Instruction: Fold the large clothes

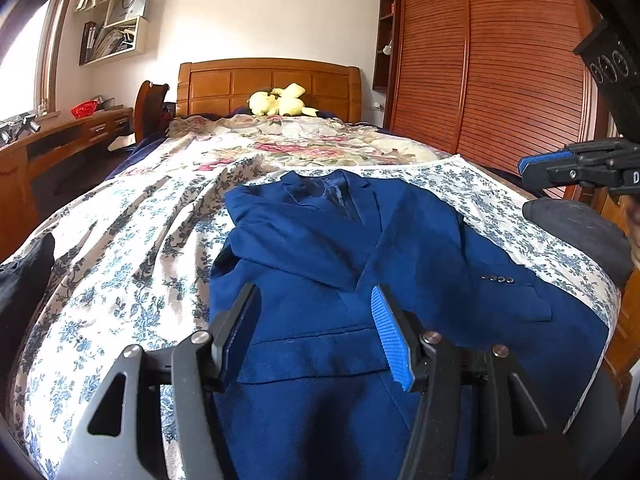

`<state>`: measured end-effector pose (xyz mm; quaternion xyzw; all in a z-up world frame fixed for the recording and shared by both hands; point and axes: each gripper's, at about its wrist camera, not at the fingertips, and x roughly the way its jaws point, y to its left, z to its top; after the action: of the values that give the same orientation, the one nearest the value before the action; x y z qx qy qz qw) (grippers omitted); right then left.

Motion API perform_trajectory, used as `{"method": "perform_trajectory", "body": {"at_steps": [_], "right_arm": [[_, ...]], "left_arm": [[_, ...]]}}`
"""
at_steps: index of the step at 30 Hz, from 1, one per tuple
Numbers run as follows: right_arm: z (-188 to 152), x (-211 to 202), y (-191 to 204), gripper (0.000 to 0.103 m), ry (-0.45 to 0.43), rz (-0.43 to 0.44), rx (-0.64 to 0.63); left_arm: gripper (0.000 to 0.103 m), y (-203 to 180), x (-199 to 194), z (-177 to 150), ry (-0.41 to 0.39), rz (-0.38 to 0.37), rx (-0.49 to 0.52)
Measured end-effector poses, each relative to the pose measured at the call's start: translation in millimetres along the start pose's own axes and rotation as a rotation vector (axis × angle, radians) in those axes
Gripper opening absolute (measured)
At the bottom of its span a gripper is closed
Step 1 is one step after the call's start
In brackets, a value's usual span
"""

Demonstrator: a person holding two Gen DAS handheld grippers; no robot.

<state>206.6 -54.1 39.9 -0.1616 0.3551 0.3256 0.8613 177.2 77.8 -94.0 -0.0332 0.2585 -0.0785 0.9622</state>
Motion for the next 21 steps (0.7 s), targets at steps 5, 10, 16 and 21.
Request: {"method": "perform_trajectory", "body": {"at_steps": [5, 10, 16, 21], "right_arm": [[-9.6, 16.6, -9.5, 0.03, 0.03, -0.027, 0.022], [-28.4, 38.2, -16.8, 0.03, 0.067, -0.032, 0.057], [-56.8, 67.2, -13.1, 0.03, 0.108, 0.012, 0.105], [-79.3, 76.1, -8.5, 0.03, 0.124, 0.035, 0.121]], "left_arm": [[0.057, 1.3, -0.7, -0.8, 0.0, 0.001, -0.001], [0.057, 1.8, -2.9, -2.6, 0.002, 0.005, 0.003], [0.057, 3.3, -3.8, -11.2, 0.023, 0.011, 0.001], [0.057, -1.3, 1.3, -19.2, 0.057, -0.012, -0.005]]}}
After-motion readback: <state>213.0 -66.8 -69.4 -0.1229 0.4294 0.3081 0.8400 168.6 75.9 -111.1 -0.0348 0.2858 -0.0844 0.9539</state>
